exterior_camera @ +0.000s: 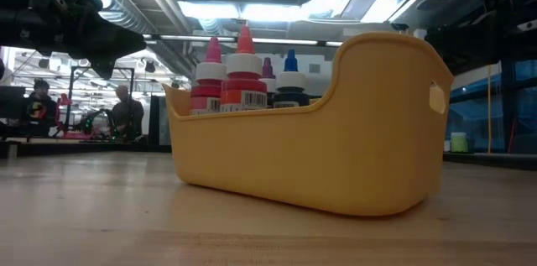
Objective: Pick & Place food coloring
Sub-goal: Return to Home Position
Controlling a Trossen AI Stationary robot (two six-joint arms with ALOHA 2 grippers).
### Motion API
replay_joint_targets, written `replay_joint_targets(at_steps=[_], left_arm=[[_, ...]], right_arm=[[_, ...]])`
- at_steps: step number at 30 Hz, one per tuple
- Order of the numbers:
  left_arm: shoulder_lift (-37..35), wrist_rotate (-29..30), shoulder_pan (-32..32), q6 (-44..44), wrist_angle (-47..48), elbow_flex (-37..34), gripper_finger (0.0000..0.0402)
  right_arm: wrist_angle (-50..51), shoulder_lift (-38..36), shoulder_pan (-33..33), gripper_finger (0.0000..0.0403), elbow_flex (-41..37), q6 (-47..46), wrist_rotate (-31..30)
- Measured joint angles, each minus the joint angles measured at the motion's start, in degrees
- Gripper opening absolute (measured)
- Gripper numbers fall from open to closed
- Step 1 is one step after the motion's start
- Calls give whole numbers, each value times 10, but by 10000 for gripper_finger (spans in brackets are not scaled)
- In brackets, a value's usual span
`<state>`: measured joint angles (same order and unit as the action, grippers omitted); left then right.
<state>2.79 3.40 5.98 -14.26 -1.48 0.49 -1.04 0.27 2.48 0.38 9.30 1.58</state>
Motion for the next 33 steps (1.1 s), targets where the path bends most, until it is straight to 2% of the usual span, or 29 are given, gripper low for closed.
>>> replay_joint_targets(at_steps=[33], left_arm=[[0,0,0,0,0,0,65]], right_arm=[[0,0,0,30,0,0,0]])
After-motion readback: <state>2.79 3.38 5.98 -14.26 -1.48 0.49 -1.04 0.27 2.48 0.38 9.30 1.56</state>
